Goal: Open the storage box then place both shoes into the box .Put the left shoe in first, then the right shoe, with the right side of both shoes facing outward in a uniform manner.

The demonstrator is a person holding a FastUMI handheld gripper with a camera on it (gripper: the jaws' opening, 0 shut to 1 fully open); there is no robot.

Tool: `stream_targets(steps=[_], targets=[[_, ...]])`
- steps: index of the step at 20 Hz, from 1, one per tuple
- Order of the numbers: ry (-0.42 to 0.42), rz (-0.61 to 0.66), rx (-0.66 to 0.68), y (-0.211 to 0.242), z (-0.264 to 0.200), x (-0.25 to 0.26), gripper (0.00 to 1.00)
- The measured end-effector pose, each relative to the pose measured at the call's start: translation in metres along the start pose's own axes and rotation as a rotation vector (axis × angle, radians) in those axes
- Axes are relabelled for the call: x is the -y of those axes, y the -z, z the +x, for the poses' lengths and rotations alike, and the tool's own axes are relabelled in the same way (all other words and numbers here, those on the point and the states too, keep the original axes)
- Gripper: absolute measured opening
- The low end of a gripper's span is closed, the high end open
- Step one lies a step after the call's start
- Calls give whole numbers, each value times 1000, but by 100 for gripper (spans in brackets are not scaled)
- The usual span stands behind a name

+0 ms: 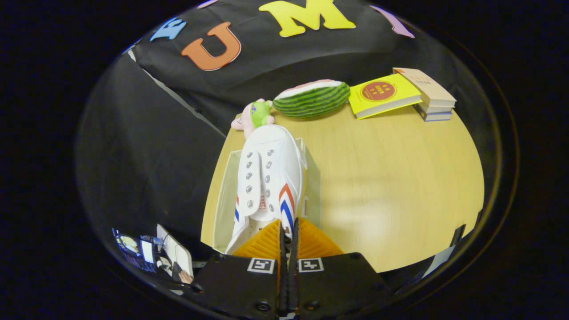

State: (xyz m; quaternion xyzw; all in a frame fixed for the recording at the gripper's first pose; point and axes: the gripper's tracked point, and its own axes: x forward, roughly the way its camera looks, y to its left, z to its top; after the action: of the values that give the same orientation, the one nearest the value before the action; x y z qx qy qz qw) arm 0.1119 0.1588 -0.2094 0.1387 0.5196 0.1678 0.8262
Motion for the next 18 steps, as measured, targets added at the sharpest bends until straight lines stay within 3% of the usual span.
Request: stream_targets(steps=[4,9,15,16,17,18], targets=[[33,61,68,8,25,-7,6],[85,21,144,17,37,-6,6],[73,55,112,35,51,0,6],[50,46,123,35,52,-4,7],[9,18,141,32,53,-11,25],[-2,-14,160,32,51,-12,32]])
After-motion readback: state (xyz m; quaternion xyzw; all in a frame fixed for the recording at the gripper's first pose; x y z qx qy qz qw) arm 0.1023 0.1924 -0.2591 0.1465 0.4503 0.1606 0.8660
